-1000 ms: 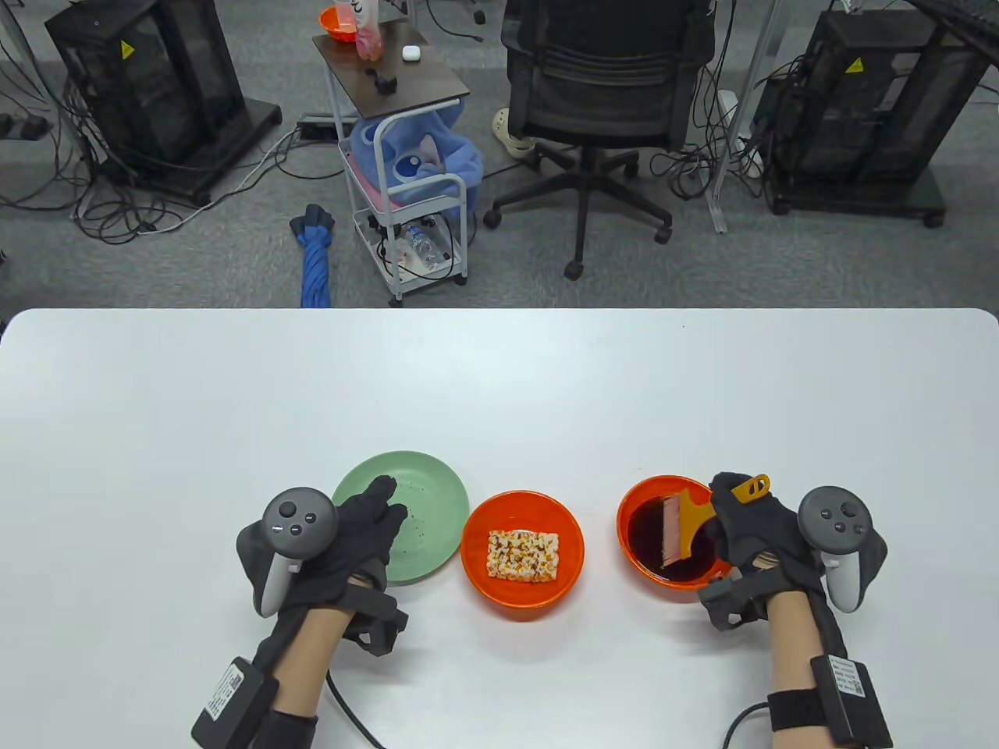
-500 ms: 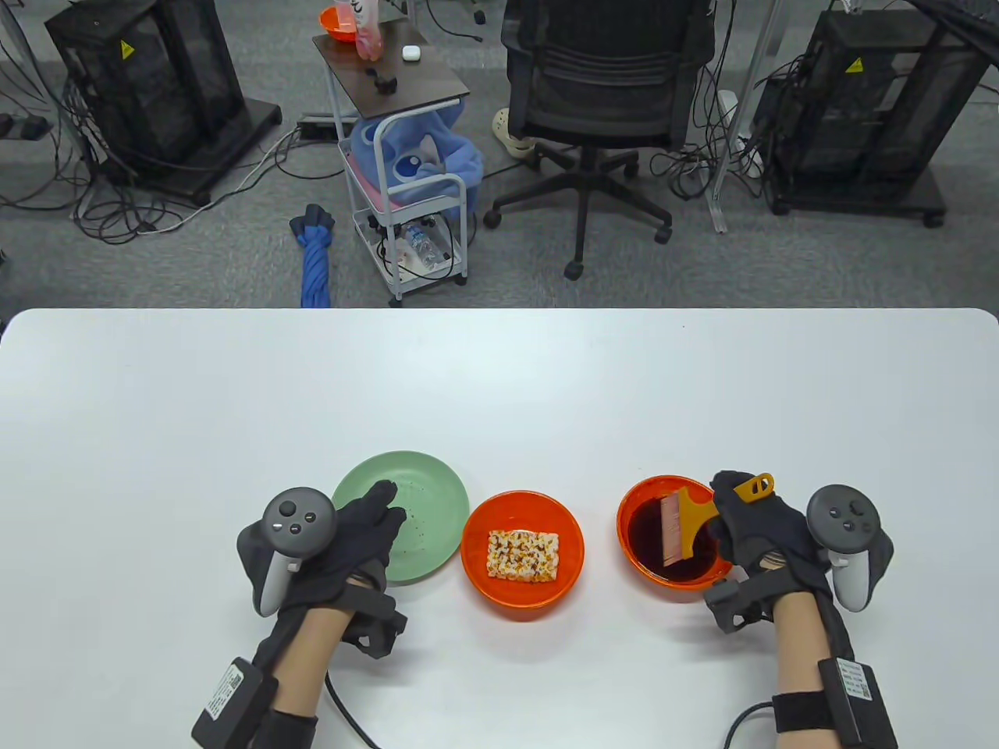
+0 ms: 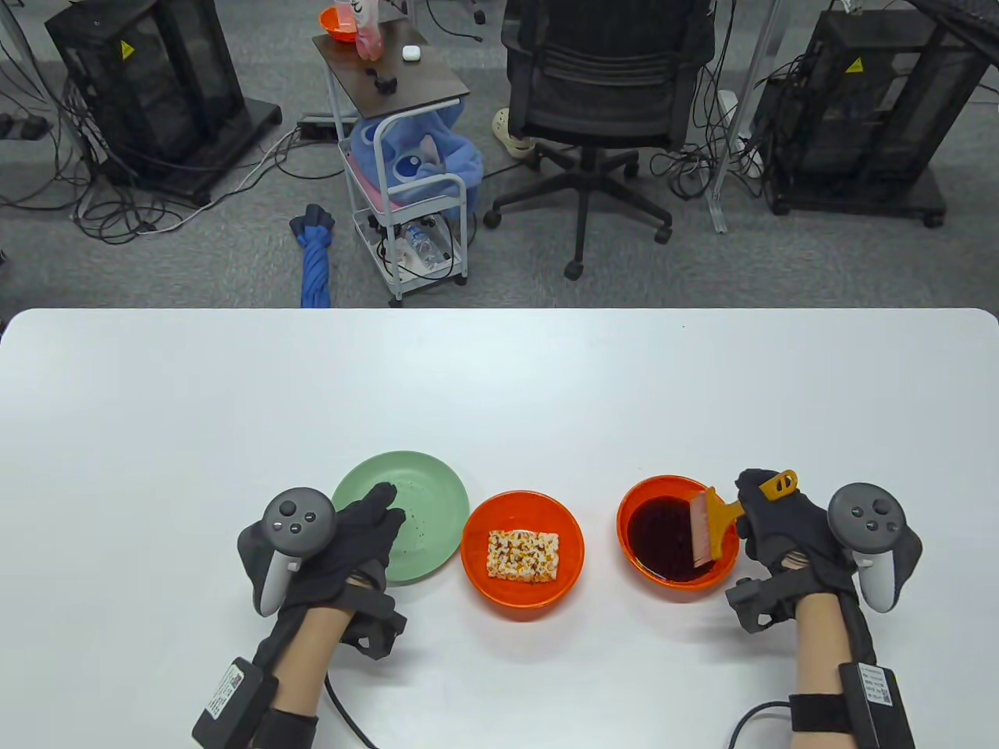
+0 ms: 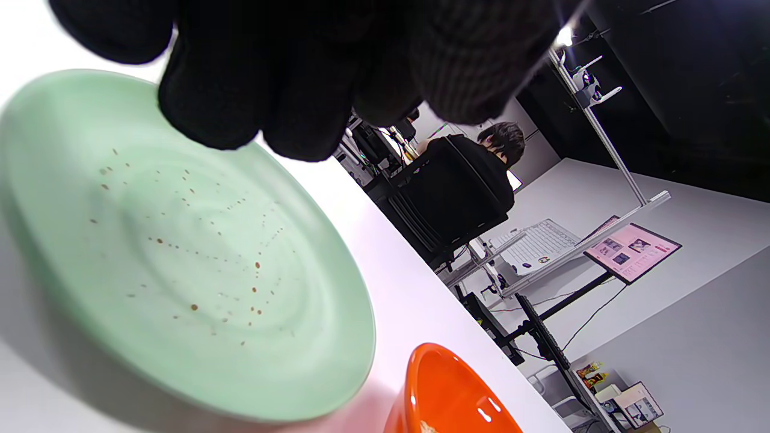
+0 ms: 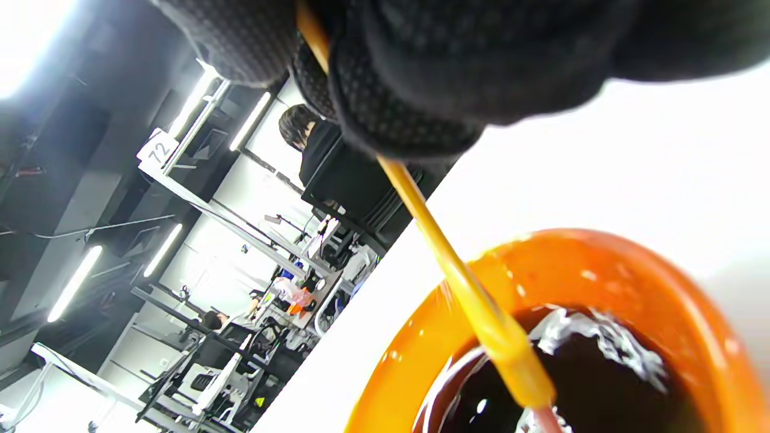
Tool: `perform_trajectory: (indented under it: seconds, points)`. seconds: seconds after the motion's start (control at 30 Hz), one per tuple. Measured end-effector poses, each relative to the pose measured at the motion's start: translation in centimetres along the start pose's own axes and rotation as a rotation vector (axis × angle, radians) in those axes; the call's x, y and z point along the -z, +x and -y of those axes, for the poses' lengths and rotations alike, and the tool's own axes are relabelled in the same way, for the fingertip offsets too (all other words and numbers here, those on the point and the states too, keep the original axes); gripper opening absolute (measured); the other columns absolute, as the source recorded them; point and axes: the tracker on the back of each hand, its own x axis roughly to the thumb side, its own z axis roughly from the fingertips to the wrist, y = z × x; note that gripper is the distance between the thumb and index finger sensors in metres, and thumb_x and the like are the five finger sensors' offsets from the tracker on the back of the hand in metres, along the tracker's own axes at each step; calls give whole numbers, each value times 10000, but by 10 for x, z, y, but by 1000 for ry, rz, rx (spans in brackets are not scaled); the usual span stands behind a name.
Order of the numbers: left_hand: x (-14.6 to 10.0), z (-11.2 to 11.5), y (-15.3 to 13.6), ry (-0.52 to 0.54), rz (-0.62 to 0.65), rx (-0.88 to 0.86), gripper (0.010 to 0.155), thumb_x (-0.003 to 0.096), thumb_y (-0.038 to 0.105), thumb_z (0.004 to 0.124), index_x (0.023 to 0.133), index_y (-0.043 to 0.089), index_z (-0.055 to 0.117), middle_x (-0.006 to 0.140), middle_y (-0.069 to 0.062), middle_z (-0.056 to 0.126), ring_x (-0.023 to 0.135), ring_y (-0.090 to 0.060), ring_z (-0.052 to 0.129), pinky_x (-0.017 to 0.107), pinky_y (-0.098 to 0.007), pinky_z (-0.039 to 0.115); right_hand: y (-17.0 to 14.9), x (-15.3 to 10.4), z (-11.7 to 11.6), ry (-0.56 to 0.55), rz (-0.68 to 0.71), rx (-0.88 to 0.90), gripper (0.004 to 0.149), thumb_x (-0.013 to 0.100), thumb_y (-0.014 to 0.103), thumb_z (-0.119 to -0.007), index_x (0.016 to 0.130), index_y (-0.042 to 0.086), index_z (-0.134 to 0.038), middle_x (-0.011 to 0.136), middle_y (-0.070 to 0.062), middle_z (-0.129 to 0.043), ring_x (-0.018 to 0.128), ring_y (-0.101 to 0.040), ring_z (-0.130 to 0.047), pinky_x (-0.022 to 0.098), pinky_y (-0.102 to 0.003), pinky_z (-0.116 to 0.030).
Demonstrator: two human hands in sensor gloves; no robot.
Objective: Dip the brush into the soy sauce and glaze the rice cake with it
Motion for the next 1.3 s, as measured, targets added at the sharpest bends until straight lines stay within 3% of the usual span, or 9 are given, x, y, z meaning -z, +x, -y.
perform_trajectory:
  seconds: [0.4,0.8,1.1,1.3]
  points:
    - [0,-1,-3,-7,-9,-26,567,507,477,719,1019,235,689,905,-122,858,768,-424,889,558,-577,717,23,-1,-9,9,62,-303,459,526,338,-664,883,51,-690,523,-151,-956,196,-176,-916,233,-455,-841]
    - [1,-1,-7,-15,-30,-33,569,507,480,716,1019,233,688,906,-121,856,768,-425,888,558,-577,717,39,-3,-18,-3,111,-466,462,526,338,-666,888,52,-686,534,-146,-957,205,-182,-921,242,-462,-842]
    - [1,-1,-8,-16,-36,-37,570,507,480,716,1019,231,688,906,-125,857,766,-427,889,556,-578,717,52,-8,-18,2,162,-435,464,526,343,-664,891,57,-684,536,-141,-958,209,-179,-922,245,-459,-844]
    - [1,-2,-9,-21,-41,-38,569,508,480,715,1020,231,687,907,-125,855,767,-427,890,557,-578,717,40,-3,-19,43,117,-381,464,527,341,-664,891,54,-684,537,-144,-957,207,-181,-924,245,-461,-844]
